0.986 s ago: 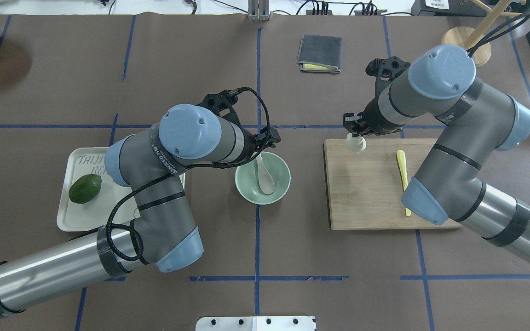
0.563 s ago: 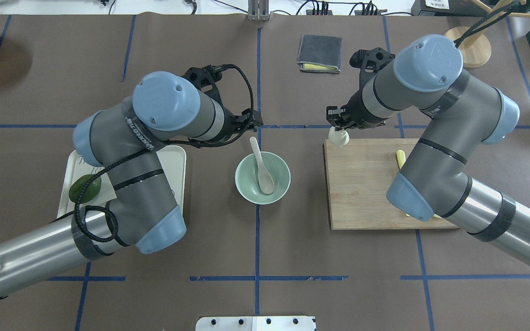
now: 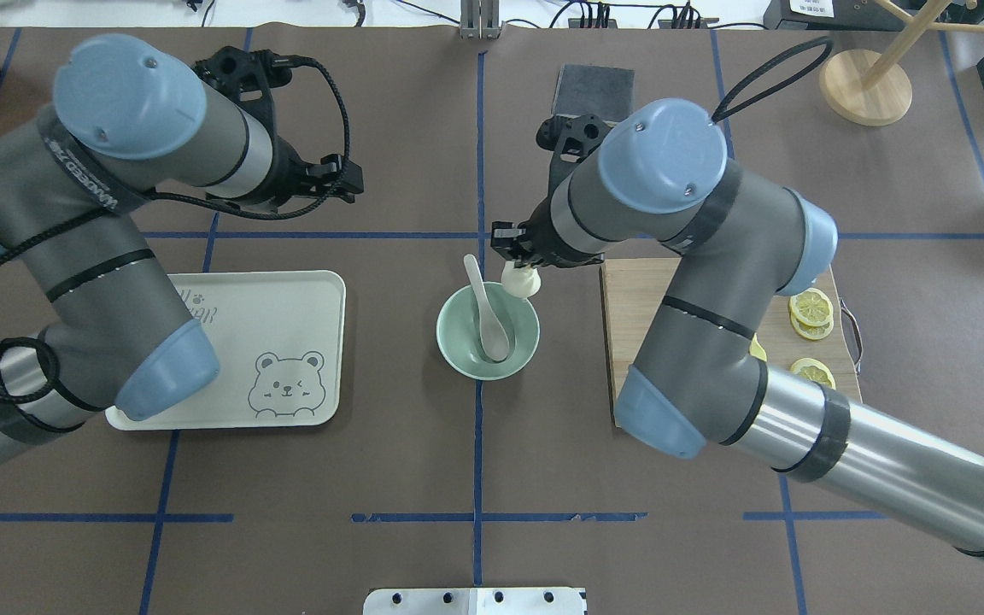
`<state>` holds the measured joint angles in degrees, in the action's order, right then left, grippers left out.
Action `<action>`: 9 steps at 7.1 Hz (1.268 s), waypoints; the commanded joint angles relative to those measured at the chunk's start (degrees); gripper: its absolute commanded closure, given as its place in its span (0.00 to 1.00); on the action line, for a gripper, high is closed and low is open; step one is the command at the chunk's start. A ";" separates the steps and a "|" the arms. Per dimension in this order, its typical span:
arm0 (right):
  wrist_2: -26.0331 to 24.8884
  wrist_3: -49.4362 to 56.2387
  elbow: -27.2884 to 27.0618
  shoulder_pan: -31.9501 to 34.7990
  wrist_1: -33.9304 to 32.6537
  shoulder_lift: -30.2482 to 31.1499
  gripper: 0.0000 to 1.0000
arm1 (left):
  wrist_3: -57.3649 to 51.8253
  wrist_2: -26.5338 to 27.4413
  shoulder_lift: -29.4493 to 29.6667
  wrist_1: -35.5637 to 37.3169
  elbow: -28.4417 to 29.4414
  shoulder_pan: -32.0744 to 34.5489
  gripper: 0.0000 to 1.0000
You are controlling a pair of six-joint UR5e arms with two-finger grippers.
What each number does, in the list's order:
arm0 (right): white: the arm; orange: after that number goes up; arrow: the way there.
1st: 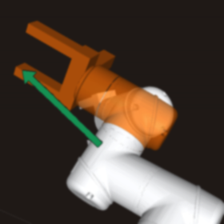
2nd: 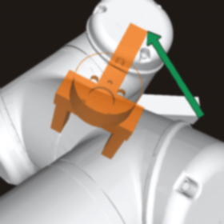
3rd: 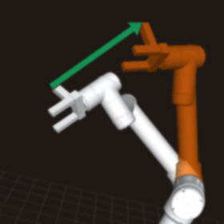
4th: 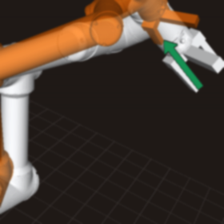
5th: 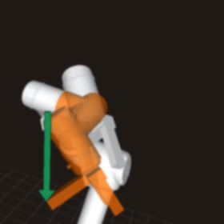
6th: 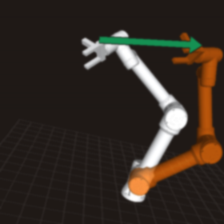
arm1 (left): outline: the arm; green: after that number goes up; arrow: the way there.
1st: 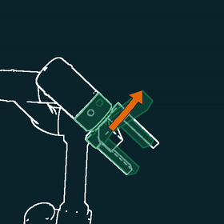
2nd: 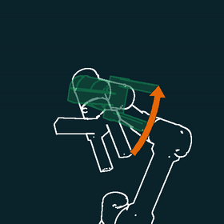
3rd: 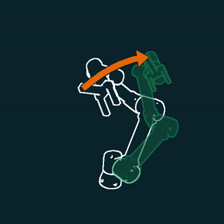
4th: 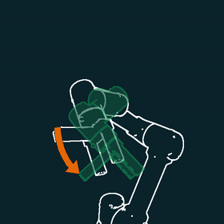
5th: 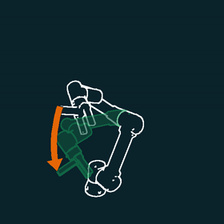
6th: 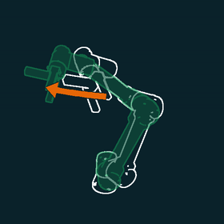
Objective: Put spoon and bun in bowl
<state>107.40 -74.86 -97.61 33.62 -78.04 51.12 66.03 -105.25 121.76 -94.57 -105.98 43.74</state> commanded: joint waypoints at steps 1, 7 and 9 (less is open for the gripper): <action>-3.95 -2.48 3.21 -4.08 0.08 -3.83 1.00 | -12.10 -0.04 -4.31 2.81 -2.90 5.89 0.00; -4.65 -1.78 3.74 -4.70 -0.01 -3.13 0.00 | -50.24 -6.19 -16.46 3.08 -4.07 27.24 0.00; -4.57 -1.78 3.65 -4.27 0.08 -3.13 0.00 | -57.65 -7.76 -19.01 3.17 -3.45 32.70 0.00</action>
<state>102.76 -76.67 -93.88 29.10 -77.99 47.97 13.06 -111.88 104.15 -91.47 -109.80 73.03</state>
